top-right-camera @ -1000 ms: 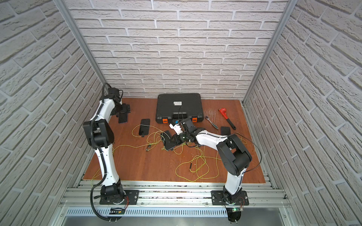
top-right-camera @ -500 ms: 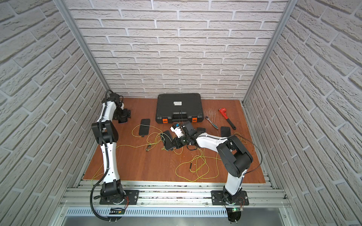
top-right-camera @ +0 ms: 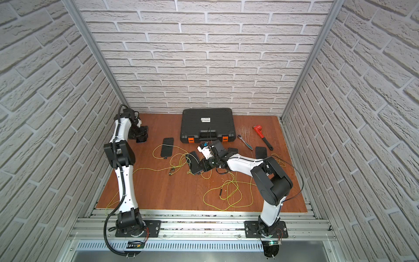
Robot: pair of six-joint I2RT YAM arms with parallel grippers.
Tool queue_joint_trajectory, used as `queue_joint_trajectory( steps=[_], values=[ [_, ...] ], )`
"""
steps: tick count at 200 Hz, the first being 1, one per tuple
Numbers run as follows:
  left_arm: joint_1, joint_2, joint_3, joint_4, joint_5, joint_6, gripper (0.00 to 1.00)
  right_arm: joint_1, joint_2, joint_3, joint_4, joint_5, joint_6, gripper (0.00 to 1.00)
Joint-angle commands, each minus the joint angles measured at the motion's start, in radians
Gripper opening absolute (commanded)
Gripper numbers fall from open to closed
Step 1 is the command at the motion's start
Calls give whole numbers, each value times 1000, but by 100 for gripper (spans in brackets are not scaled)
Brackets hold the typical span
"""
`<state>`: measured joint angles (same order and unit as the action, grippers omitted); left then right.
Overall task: Plug wired earphones into phones
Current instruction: Move the phone to the center of the board, then pick up the phone at the center of the board.
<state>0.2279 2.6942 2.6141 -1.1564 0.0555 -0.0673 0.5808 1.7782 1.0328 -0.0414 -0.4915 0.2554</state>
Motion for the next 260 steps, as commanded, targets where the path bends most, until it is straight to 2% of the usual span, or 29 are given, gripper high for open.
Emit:
queue_joint_trajectory(
  steps=[1,42,65,109,129,147,162,200,229,260],
  values=[
    [-15,53,2,-79,-34,37,74,6,3,18,16,-2,-2,5],
    [-36,23,-42,-171,-87,78,69,7,6,16,27,-25,-13,5],
    [-42,-47,-145,-196,-71,76,67,6,-5,-6,93,-81,-5,6],
    [-83,-208,-362,-250,-116,112,67,-1,31,70,21,-130,-62,6],
    [-93,-257,-428,-217,-158,132,75,-4,36,84,14,-133,-67,6],
    [-82,-246,-394,-192,-171,131,92,-6,38,82,21,-134,-57,6],
    [-80,-203,-333,-190,-161,142,97,-6,36,71,35,-136,-45,6],
    [-100,-99,-222,-204,-157,169,95,-6,13,40,40,-116,-37,6],
    [-119,-72,-242,-222,-152,189,89,-7,-4,29,31,-98,-43,6],
    [-130,-61,-250,-235,-163,187,87,-10,-2,35,24,-99,-47,6]
  ],
)
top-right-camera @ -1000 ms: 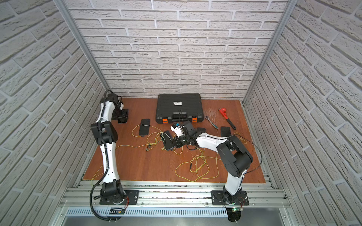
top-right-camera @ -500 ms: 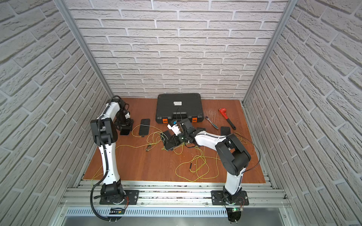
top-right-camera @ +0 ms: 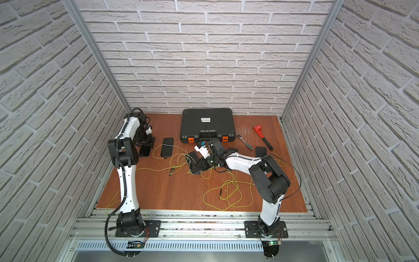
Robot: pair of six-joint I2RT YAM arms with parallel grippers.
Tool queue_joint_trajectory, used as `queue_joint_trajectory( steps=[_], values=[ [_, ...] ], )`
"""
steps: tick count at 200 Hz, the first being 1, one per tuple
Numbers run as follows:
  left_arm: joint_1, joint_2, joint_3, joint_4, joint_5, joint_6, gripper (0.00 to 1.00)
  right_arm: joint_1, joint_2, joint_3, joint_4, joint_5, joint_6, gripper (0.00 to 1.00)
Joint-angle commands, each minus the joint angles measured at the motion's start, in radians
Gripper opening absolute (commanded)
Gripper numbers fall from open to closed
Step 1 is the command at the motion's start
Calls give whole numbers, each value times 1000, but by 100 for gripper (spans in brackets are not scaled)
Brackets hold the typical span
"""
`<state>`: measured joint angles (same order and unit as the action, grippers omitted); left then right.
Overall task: Plug wired earphones into phones
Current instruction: Pick up the phone at the center of the board.
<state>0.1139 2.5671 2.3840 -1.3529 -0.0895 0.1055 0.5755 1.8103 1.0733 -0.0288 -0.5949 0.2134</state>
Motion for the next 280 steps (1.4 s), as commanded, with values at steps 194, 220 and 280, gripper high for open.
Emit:
queue_joint_trajectory(
  steps=[194,220,280],
  values=[
    [92,-745,-730,435,365,-648,48,-22,-66,28,19,-91,32,6],
    [83,-956,-891,508,479,-806,42,-41,-43,78,-17,-120,52,6],
    [-190,-1309,-1308,943,659,-1300,30,-65,-40,51,263,-232,232,6]
  ],
)
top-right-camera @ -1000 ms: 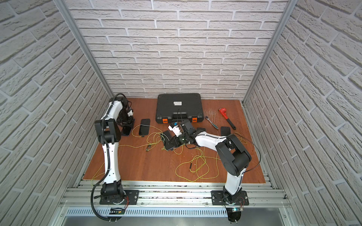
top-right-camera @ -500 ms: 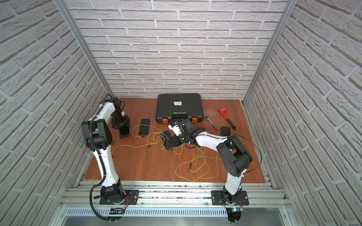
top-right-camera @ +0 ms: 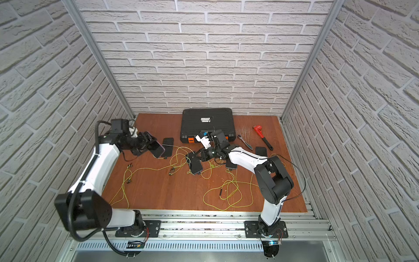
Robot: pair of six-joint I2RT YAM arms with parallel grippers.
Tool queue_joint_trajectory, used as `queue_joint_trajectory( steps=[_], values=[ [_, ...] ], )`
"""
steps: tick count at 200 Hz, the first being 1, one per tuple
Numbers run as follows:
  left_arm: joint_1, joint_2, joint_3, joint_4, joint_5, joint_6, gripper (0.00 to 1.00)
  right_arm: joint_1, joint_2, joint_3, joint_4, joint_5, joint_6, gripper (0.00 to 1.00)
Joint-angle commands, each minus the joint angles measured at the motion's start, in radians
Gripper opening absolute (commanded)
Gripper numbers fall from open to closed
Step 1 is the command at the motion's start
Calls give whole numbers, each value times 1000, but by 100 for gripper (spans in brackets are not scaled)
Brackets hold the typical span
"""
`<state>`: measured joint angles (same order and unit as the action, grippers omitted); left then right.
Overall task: Plug wired earphones into phones
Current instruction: Pick up the phone at the center of the board, then insert the wired earphone into the phone.
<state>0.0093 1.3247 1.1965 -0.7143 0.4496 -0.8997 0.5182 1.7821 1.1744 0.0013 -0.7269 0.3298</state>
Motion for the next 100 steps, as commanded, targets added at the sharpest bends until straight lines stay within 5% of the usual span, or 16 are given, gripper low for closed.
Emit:
queue_joint_trajectory(
  steps=[1,21,73,100],
  values=[
    [-90,-69,-128,316,122,-307,29,-7,-15,-56,248,-102,121,6],
    [-143,-80,-228,525,164,-490,21,-8,-54,-118,432,-101,193,6],
    [-178,31,-223,595,223,-634,0,2,-88,-176,527,35,200,6],
    [-177,24,-295,716,219,-759,0,44,-104,-242,673,89,221,6]
  ],
)
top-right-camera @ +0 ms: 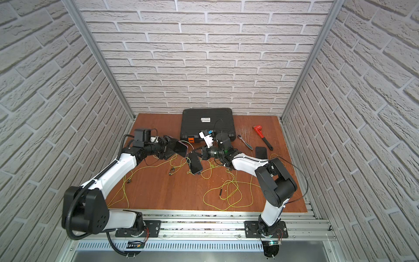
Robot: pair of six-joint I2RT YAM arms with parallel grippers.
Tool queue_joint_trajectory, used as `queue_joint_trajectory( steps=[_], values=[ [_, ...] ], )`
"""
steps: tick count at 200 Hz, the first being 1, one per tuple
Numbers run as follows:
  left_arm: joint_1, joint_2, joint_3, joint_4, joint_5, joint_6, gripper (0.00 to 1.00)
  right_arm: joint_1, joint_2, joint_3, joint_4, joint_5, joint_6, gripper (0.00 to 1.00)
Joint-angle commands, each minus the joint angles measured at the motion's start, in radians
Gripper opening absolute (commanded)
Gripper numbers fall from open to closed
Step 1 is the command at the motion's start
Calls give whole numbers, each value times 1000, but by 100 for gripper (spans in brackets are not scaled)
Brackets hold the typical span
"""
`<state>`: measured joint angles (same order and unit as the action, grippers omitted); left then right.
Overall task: Plug wired earphones into phones
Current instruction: Insert the wired earphone into the phone.
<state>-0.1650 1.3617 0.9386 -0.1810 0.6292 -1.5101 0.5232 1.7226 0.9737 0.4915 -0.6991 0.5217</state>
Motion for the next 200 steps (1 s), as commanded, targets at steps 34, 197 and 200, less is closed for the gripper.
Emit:
queue_joint_trajectory(
  steps=[34,197,200],
  values=[
    [-2,-21,-71,223,19,-208,0,47,-51,-86,244,107,6,6],
    [-10,-25,-76,232,7,-211,0,68,42,-78,379,173,52,6],
    [-10,-25,-75,230,7,-209,0,67,44,-77,379,172,52,6]
  ],
)
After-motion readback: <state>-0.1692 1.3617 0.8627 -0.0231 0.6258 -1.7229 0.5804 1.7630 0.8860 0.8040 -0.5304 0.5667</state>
